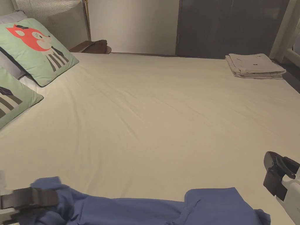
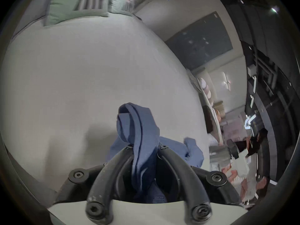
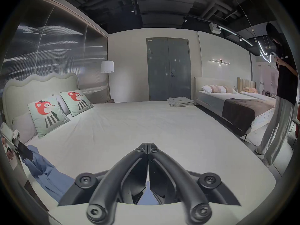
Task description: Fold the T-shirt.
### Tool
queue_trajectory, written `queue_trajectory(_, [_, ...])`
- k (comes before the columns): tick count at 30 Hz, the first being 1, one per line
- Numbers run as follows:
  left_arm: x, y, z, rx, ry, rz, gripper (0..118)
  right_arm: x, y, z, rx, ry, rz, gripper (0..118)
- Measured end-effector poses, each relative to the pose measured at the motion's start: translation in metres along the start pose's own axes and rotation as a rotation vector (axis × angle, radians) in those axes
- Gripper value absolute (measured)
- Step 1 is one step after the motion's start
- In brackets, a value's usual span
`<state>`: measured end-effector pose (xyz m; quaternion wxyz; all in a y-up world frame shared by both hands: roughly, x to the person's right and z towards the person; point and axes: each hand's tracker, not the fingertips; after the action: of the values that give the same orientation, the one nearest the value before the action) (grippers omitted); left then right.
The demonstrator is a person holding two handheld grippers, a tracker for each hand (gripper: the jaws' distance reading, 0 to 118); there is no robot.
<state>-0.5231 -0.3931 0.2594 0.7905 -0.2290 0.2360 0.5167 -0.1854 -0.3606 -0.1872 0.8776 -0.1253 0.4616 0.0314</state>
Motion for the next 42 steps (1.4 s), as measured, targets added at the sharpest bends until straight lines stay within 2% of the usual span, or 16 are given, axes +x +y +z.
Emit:
queue_trajectory(7, [0.072,-0.029,-0.089,-0.139,-0.055,-0.146,8,0.006,-0.002,0.007,0.005,-0.001,-0.011,0])
queue_trajectory(16, [0.119,-0.073,-0.186,-0.204,0.031,-0.252,8,0.021,-0.01,0.014,0.0,-0.025,-0.037,0])
queue_trajectory(19, [0.122,-0.081,-0.2,-0.122,0.117,-0.239,10,0.023,-0.013,0.015,-0.006,-0.028,-0.045,0])
queue_trajectory(21, [0.117,-0.075,-0.201,-0.093,0.077,-0.156,23,0.024,-0.015,0.015,-0.008,-0.03,-0.049,0])
queue_trajectory(23, [0.116,-0.076,-0.194,-0.058,0.014,-0.081,64,0.025,-0.017,0.015,-0.012,-0.03,-0.054,0])
queue_trajectory(25, [0.12,-0.074,-0.185,-0.026,-0.006,-0.091,96,0.026,-0.018,0.015,-0.017,-0.029,-0.059,0])
queue_trajectory(27, [0.124,-0.081,-0.163,0.093,0.016,-0.157,99,0.028,-0.02,0.014,-0.019,-0.029,-0.065,0])
queue_trajectory(29, [0.124,-0.085,-0.152,0.198,0.06,-0.222,95,0.029,-0.021,0.015,-0.019,-0.028,-0.071,0])
queue_trajectory(30, [0.131,-0.097,-0.143,0.257,0.109,-0.26,81,0.029,-0.022,0.015,-0.019,-0.028,-0.073,0])
queue_trajectory(32, [0.137,-0.112,-0.149,0.373,0.274,-0.406,10,0.03,-0.022,0.015,-0.019,-0.028,-0.076,0])
queue_trajectory(33, [0.139,-0.12,-0.158,0.385,0.383,-0.471,1,0.03,-0.023,0.015,-0.02,-0.027,-0.078,0])
queue_trajectory(34, [0.14,-0.13,-0.165,0.39,0.448,-0.525,1,0.03,-0.023,0.015,-0.021,-0.026,-0.079,0])
queue_trajectory(36, [0.141,-0.143,-0.174,0.383,0.39,-0.576,1,0.03,-0.023,0.017,-0.02,-0.026,-0.08,0])
queue_trajectory(39, [0.156,-0.174,-0.196,0.368,0.435,-0.673,1,0.031,-0.023,0.019,-0.02,-0.025,-0.085,0])
queue_trajectory(42, [0.166,-0.195,-0.217,0.291,0.418,-0.737,1,0.033,-0.023,0.021,-0.018,-0.028,-0.09,0])
